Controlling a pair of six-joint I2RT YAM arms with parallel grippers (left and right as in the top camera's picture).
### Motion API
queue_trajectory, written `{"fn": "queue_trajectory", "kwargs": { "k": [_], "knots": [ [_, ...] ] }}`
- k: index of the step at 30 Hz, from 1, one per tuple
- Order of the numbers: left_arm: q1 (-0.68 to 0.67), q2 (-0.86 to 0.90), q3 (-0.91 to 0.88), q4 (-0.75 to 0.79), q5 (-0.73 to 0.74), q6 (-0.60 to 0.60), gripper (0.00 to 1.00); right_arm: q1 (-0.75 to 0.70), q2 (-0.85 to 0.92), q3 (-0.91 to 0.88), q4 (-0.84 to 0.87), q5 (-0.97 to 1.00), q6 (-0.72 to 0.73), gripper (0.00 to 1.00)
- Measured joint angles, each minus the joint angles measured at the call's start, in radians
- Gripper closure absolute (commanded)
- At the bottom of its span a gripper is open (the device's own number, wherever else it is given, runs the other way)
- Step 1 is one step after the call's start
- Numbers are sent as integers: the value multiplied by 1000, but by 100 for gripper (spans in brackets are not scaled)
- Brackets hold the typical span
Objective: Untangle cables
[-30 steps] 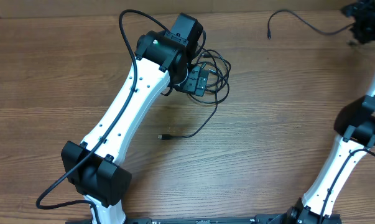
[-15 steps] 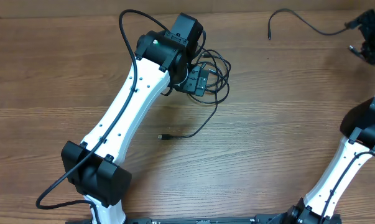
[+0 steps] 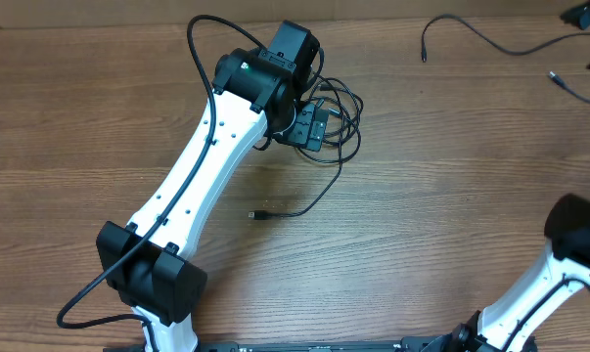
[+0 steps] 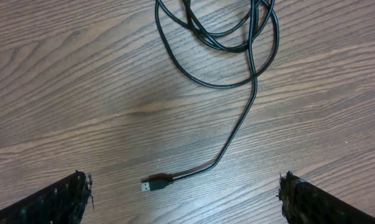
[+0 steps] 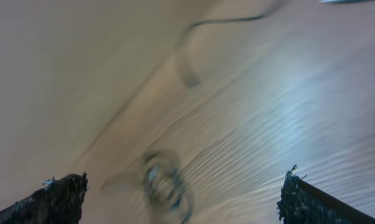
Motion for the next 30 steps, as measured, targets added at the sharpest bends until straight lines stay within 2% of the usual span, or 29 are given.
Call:
{"fn": "queue_trajectory", "kwargs": {
  "k": [4,11,18,24,30],
  "knots": [
    [0,0,0,0,0,0,1,55,-36,5,-50,-102,-102,0],
    [0,0,0,0,0,0,0,238,-4,-72,-46,-123,-224,0],
    [0,0,0,5,16,-6,1,461,0,-167,77,-40,-292,0],
    [6,0,0,10,35,-32,0,565,0,-307,192,14,-286,0],
    [158,0,0,-93,32,-82,1,640,2,-510,335,41,-286,0]
  ]
}}
